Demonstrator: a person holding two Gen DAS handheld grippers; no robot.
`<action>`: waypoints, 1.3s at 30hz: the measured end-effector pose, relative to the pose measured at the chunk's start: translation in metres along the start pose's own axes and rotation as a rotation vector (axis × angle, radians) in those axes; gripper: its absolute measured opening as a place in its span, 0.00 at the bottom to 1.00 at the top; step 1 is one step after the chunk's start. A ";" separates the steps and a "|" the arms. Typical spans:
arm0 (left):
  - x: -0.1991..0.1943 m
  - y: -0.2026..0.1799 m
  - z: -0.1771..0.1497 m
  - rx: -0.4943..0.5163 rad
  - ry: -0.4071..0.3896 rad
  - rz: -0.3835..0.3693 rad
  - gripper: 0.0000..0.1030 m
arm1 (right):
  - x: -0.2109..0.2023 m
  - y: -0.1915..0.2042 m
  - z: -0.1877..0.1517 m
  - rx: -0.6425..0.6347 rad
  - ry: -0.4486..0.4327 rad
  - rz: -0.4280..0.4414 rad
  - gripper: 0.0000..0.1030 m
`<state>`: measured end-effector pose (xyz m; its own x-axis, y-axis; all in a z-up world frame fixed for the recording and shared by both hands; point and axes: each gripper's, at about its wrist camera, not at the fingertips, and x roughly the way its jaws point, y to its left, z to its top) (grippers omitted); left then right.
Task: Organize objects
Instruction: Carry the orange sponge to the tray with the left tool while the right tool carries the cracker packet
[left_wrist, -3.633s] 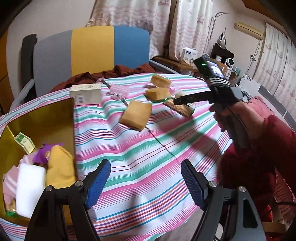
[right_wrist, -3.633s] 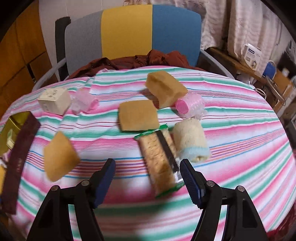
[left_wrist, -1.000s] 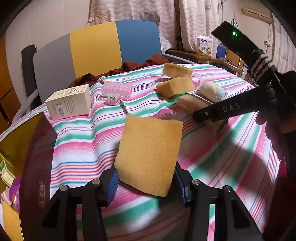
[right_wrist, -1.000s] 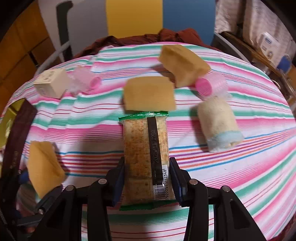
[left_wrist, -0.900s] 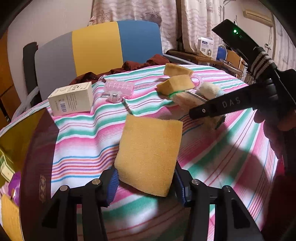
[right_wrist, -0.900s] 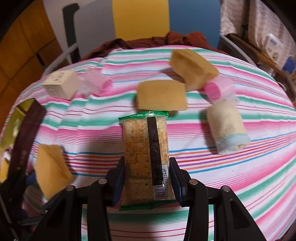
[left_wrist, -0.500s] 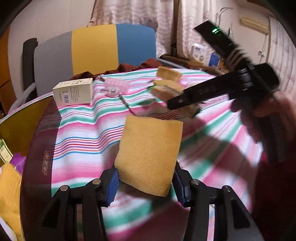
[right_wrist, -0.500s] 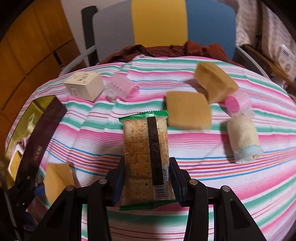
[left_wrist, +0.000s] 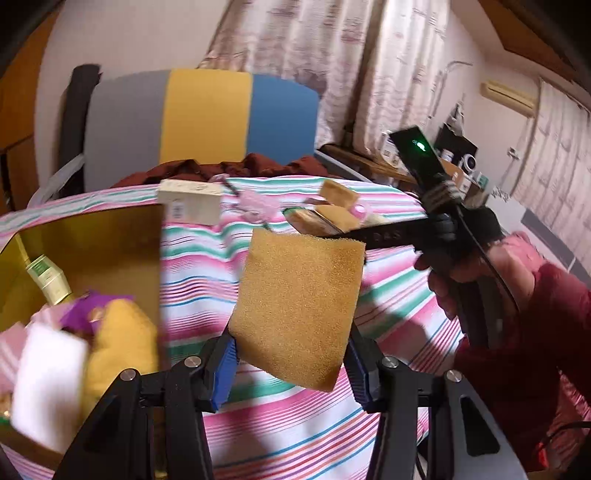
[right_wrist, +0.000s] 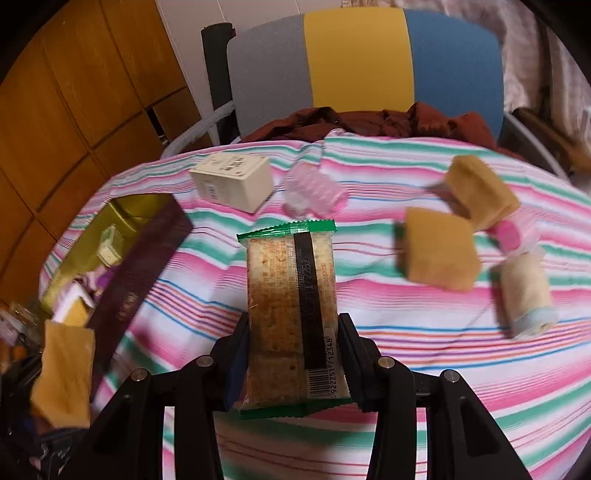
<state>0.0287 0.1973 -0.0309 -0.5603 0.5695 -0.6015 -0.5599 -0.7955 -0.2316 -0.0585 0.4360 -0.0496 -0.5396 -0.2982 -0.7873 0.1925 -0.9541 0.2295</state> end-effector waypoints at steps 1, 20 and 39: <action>-0.003 0.006 0.001 -0.012 0.000 0.003 0.50 | 0.002 0.006 0.000 0.001 0.006 0.015 0.44; -0.059 0.192 0.009 -0.375 -0.033 0.219 0.50 | 0.040 0.184 0.049 -0.188 0.006 0.118 0.44; -0.038 0.266 0.010 -0.495 0.098 0.281 0.52 | 0.054 0.200 0.053 -0.122 0.001 0.035 0.68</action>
<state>-0.1054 -0.0341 -0.0620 -0.5737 0.3191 -0.7544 -0.0323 -0.9291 -0.3685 -0.0923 0.2281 -0.0157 -0.5301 -0.3311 -0.7807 0.3098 -0.9326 0.1851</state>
